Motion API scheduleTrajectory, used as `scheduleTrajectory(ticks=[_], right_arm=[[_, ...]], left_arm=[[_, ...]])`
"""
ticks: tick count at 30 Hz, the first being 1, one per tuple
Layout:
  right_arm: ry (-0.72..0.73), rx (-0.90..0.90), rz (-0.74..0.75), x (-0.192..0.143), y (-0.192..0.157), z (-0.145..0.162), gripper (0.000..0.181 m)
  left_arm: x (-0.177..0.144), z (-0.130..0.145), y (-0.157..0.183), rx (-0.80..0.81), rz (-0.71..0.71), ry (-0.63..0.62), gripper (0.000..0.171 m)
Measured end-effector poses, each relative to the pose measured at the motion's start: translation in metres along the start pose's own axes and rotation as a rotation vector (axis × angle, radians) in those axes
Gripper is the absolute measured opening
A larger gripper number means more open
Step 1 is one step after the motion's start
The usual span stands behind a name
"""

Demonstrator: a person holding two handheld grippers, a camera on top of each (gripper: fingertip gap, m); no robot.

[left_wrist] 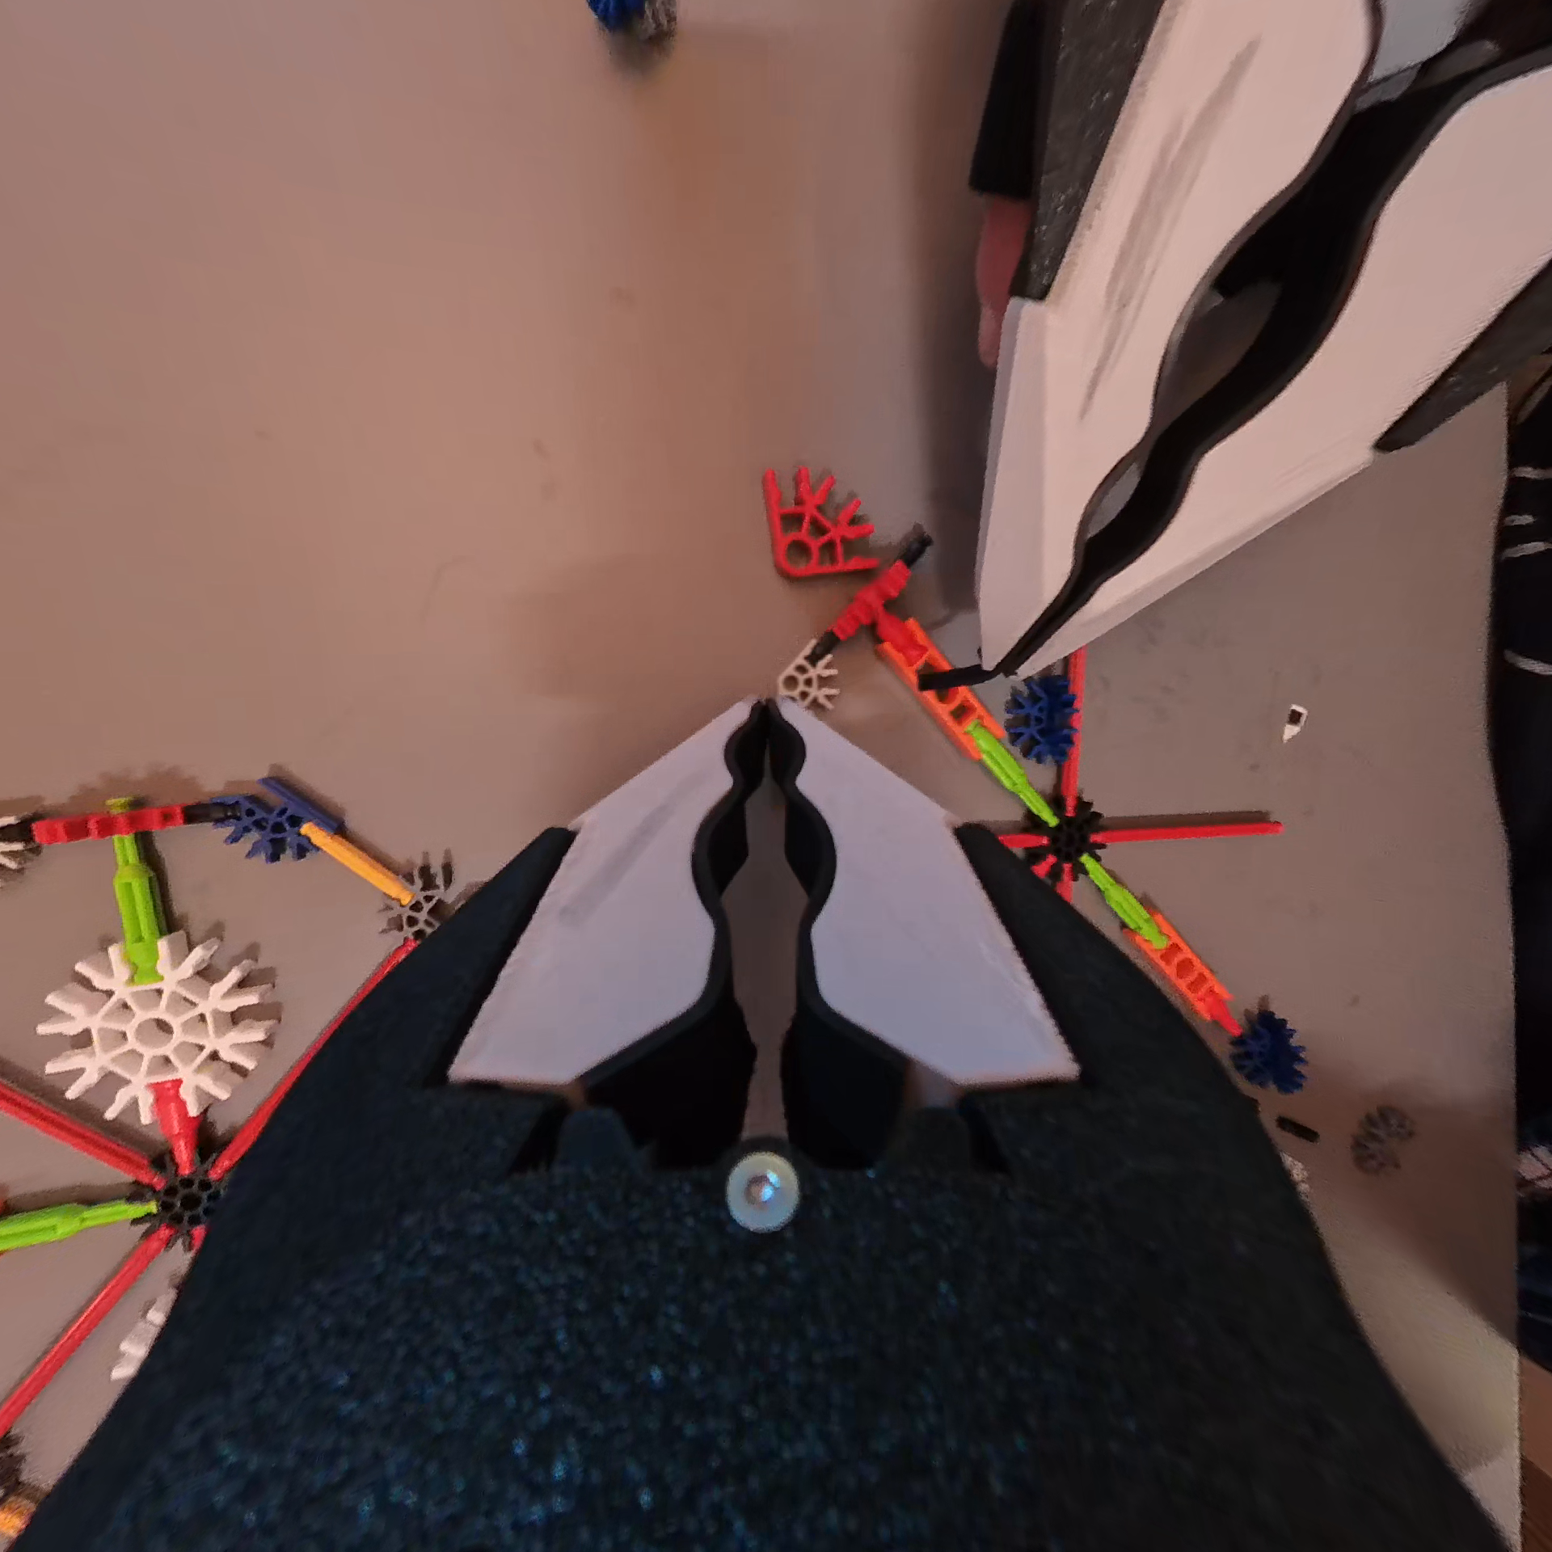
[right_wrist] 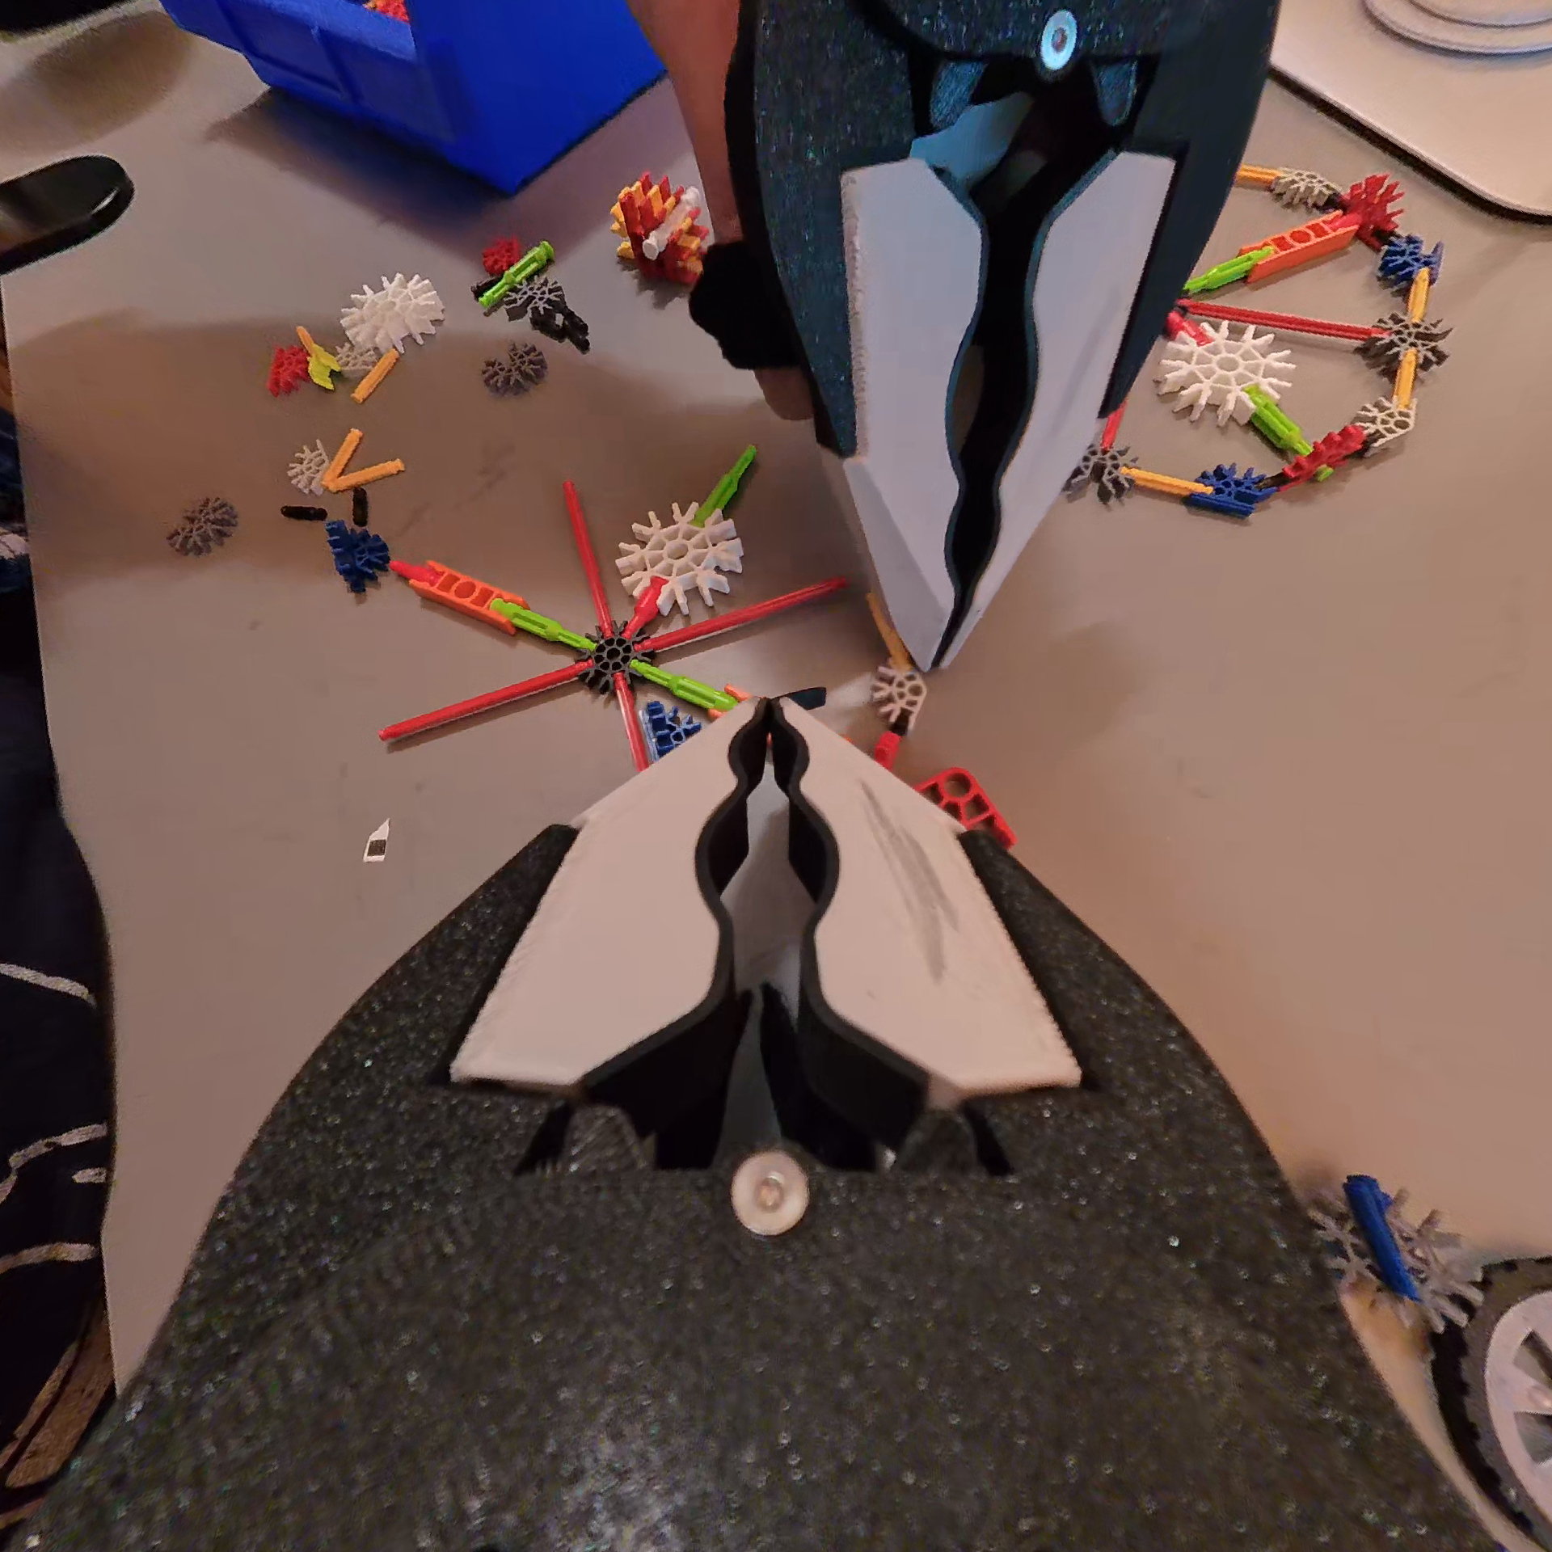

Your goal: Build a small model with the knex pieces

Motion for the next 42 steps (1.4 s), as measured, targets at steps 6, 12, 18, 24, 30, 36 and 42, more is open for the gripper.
scheduleTrajectory(ticks=[6, 12, 18, 24, 30, 36, 42], right_arm=[[0.001, 0.002, -0.001, 0.001, -0.001, 0.000, 0.000], [-0.001, -0.001, -0.003, 0.001, -0.001, 0.000, 0.000], [0.000, 0.000, -0.003, 0.001, -0.001, 0.000, 0.000], [0.000, 0.000, -0.004, 0.001, -0.001, 0.000, 0.000], [0.002, 0.000, -0.004, 0.001, 0.000, 0.000, 0.000], [-0.006, -0.005, -0.003, 0.001, 0.000, 0.000, 0.000], [-0.010, -0.011, 0.000, 0.001, 0.001, 0.000, 0.000]], left_arm=[[0.003, 0.001, 0.003, 0.018, -0.008, -0.007, 0.000], [-0.012, 0.003, 0.006, 0.008, 0.030, 0.107, 0.000], [-0.005, 0.007, 0.007, 0.025, 0.041, 0.084, 0.000], [-0.002, 0.008, 0.007, 0.036, 0.028, 0.060, 0.000], [0.001, 0.008, 0.007, 0.027, 0.039, 0.060, 0.000], [0.001, 0.000, 0.007, -0.005, 0.034, -0.008, 0.000], [0.004, -0.014, 0.007, -0.042, 0.030, -0.106, 0.000]])
Point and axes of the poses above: each gripper's, where its closed fingertips meet, x out along the fingers, z out of its underside, y = z × x across the jaws, the point moved 10 cm from there along -x, back along the fingers, and after that the axes turned 8 degrees about z, right-handed, at the moved point
